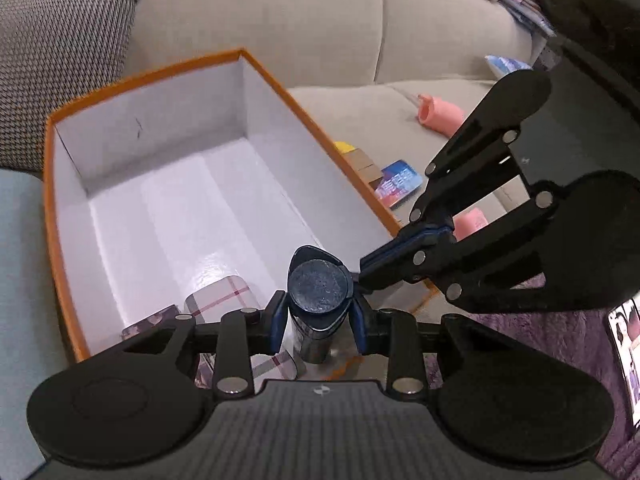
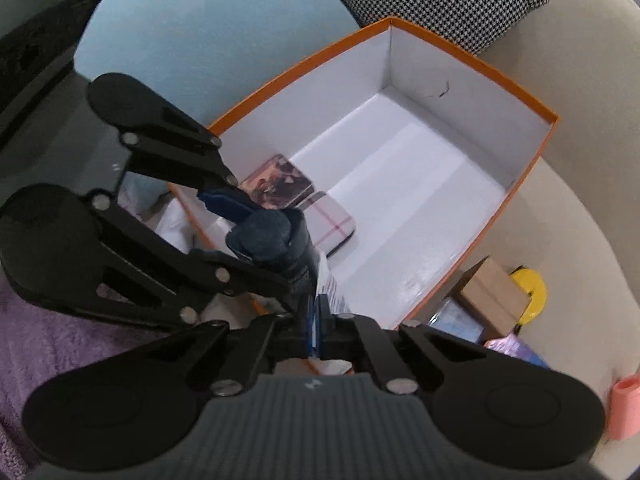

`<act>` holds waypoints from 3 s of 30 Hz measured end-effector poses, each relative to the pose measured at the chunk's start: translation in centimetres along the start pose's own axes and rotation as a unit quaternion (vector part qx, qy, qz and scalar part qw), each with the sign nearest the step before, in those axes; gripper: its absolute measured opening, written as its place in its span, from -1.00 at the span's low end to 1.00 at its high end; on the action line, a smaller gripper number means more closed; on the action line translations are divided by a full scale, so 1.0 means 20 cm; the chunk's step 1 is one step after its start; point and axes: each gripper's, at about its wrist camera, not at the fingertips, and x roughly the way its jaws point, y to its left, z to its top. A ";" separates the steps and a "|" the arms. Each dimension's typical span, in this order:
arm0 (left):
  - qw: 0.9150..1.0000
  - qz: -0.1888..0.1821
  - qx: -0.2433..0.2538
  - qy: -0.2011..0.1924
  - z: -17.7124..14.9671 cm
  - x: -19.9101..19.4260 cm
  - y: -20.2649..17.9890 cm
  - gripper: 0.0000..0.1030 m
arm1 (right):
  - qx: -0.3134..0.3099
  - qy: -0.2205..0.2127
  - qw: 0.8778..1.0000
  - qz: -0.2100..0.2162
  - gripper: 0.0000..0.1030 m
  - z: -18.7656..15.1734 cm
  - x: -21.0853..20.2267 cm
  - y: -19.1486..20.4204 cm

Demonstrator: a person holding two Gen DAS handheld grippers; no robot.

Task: Organize rigid objects
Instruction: 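Lower the CLEAR bottle with the left tool while the right tool lowers the Vaseline tube into the box, then open both tools releasing the items and withdraw from the shoebox, then lower the left tool onto the pink pump bottle and grasp its neck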

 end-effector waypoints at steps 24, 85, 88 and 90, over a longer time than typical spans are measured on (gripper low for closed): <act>0.982 -0.003 -0.190 0.008 0.08 0.37 0.34 -0.26 | -0.048 0.017 0.995 -0.082 -0.96 0.16 0.25 -0.17; 0.993 -0.006 0.113 -0.018 0.19 0.23 -0.85 -0.60 | 0.238 -0.083 0.957 -0.140 -0.57 -0.88 -0.43 -0.56; 0.995 -0.024 0.100 0.006 0.18 0.36 -0.93 -0.59 | 0.267 -0.066 0.954 -0.123 -0.57 -1.00 -0.37 -0.57; 0.996 -0.028 0.080 0.022 0.16 0.47 -0.97 -0.54 | 0.281 -0.058 0.950 -0.124 -0.57 -1.08 -0.32 -0.57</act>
